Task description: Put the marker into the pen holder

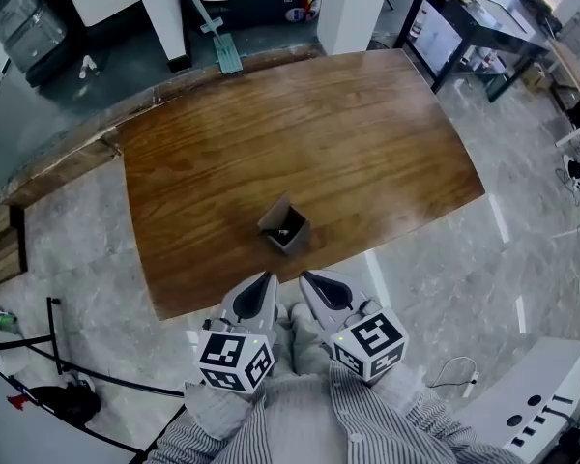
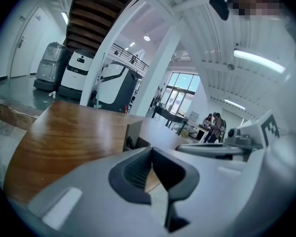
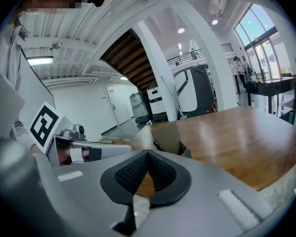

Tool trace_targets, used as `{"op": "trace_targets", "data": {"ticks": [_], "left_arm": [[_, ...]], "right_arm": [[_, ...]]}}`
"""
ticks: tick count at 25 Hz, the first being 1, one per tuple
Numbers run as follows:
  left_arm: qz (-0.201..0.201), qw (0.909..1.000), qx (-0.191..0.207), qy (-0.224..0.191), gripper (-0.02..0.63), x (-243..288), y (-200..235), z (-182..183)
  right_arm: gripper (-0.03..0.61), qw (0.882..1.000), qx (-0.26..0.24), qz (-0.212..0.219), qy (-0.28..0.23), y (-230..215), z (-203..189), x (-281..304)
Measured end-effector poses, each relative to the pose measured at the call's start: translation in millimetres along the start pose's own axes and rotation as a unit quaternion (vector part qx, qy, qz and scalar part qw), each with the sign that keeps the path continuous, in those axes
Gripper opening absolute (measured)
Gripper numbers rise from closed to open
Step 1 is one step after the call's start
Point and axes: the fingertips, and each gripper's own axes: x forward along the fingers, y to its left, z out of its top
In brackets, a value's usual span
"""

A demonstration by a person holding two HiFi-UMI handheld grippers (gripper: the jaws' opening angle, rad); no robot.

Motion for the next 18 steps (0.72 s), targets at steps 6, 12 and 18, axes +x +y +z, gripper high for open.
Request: {"op": "trace_targets", "data": {"ticks": [6, 12, 18], "left_arm": [[0.014, 0.9997, 0.015, -0.013, 0.008, -4.4, -3.0, 6.3], [0.011, 0.9997, 0.008, -0.018, 0.008, -9.2, -0.9, 4.4], [0.002, 0.9998, 0.002, -0.022, 0.008, -14.7, -4.2, 7.8]], "right_arm": [[-0.002, 1.000, -0.007, -0.008, 0.000, 1.9, 0.2, 1.4], [-0.002, 1.000, -0.014, -0.012, 0.004, 2.9, -3.2, 5.2], [-0.002, 0.999, -0.027, -0.013, 0.015, 11.4, -3.3, 0.1]]}}
